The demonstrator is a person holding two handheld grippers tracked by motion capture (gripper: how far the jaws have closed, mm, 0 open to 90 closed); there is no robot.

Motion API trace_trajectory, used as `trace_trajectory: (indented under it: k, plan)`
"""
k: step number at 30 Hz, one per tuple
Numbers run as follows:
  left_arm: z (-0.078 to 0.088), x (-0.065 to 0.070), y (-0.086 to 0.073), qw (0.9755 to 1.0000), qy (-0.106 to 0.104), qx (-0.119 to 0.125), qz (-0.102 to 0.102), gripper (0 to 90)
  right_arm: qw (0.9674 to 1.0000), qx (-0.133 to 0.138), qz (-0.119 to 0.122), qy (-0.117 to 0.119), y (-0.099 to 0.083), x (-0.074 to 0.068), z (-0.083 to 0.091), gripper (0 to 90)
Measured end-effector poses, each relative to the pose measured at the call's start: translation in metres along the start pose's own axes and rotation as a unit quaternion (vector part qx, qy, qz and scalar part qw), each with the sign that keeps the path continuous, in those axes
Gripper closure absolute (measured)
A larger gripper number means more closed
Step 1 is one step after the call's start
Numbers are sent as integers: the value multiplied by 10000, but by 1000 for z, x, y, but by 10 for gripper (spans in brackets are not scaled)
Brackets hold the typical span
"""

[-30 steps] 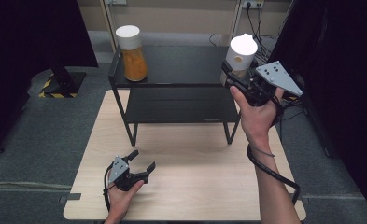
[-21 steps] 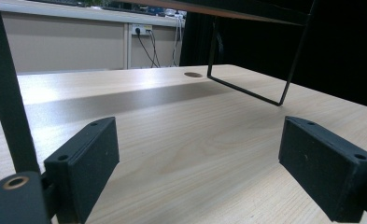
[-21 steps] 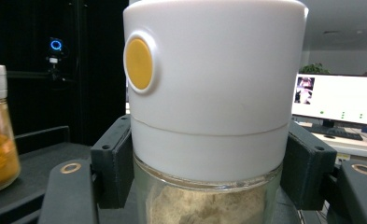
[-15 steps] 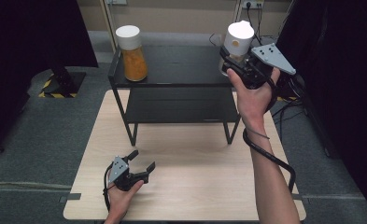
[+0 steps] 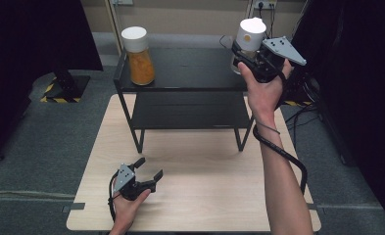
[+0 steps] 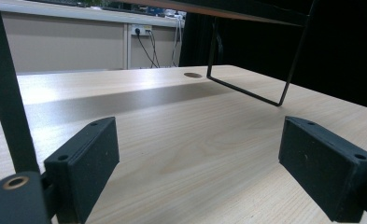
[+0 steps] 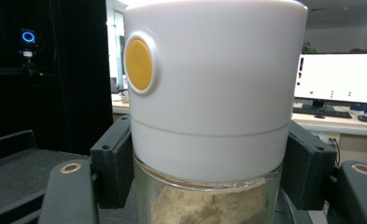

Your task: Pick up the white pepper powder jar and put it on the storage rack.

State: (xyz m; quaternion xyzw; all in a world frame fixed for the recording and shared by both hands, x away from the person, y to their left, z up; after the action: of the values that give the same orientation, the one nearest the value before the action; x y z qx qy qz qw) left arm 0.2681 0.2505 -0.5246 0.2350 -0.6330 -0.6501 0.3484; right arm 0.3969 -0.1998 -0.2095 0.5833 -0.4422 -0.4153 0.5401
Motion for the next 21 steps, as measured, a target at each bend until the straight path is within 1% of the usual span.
trace_trajectory:
  k: [2, 12, 14, 17, 21]
  plan:
    - [0, 0, 0, 10000, 1, -1, -3, 115, 10000, -23, -35, -31, -1, 1, -2, 308]
    - [0, 0, 0, 10000, -2, -5, -18, 115, 9996, -185, -20, -216, -6, 0, -9, 307]
    - [0, 0, 0, 10000, -2, -10, -18, 115, 9996, -190, -51, -223, -7, 1, -9, 308]
    - [0, 0, 0, 10000, -7, -13, -14, 115, 9995, -208, -7, -233, -8, 1, -10, 308]
    - [0, 0, 0, 10000, -8, -10, -18, 115, 9995, -227, -14, -234, -10, 0, -10, 307]
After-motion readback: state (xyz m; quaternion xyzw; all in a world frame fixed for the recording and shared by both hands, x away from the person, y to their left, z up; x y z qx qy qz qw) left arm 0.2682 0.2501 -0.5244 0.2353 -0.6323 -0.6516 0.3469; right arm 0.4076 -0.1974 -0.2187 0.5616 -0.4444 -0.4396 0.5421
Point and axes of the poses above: each handheld gripper's, and its own axes: z roughly backward along the jaws, y roughly out of its top, x roughly to its right, the point moved 5 cm from there along -z, roughly forward along the jaws, and after that the axes turned 5 degrees about -y, right-handed, at the moved point
